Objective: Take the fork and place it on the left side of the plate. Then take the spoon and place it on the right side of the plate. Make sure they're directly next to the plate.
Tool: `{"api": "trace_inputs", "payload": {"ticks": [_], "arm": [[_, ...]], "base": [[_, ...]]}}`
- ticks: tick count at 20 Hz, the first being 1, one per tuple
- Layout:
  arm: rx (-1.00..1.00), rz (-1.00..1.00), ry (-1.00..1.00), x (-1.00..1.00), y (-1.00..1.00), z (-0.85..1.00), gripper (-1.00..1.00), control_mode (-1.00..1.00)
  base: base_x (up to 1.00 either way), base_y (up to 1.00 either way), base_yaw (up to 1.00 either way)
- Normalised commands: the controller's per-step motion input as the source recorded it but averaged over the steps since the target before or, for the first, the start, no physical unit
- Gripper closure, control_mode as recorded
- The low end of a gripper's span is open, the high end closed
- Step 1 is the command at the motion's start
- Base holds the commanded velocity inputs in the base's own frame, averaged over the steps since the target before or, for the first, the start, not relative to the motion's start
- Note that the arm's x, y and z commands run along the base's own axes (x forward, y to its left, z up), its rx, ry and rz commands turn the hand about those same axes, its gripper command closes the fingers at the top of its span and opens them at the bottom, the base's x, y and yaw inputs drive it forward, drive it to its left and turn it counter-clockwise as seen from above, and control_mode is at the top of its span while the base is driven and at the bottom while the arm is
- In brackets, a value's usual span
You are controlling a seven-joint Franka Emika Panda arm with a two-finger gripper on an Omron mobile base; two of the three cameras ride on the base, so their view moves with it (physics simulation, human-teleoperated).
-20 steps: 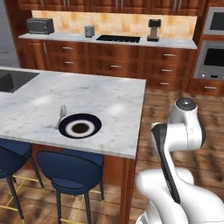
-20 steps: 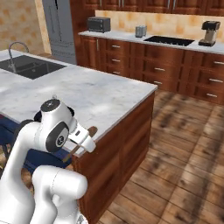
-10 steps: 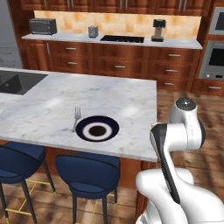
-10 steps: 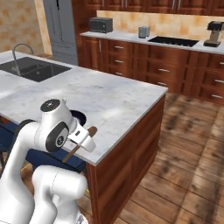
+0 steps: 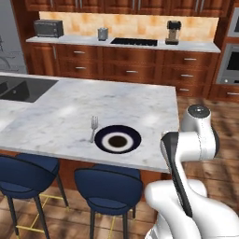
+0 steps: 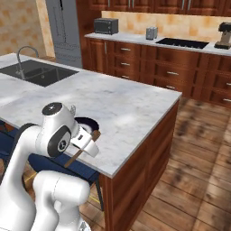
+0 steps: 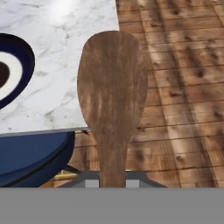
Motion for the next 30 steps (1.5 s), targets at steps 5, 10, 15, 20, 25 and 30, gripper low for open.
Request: {"api": "trace_inputs", "payload": {"ticks": [5, 10, 15, 20, 25, 30], "arm": [[-0.01, 0.0, 0.02, 0.0, 0.14, 0.0, 1.0, -1.0], [0.0, 0.0, -0.01, 0.0, 0.04, 0.0, 1.0, -1.0], [0.0, 0.0, -0.11, 0.0, 0.0, 0.0, 1.0, -1.0], [0.0, 0.01, -0.11, 0.02, -0.02, 0.0, 1.0, -1.0], [0.04, 0.07, -0.1, 0.09, -0.26, -0.01, 1.0, -1.0], [0.06, 0.08, -0.03, 0.16, -0.27, 0.0, 1.0, -1.0]], "base": [[0.0, 0.29, -0.01], [0.0, 0.0, 0.0], [0.0, 0.0, 0.0], [0.0, 0.0, 0.0], [0.0, 0.0, 0.0], [0.0, 0.0, 0.0]]}}
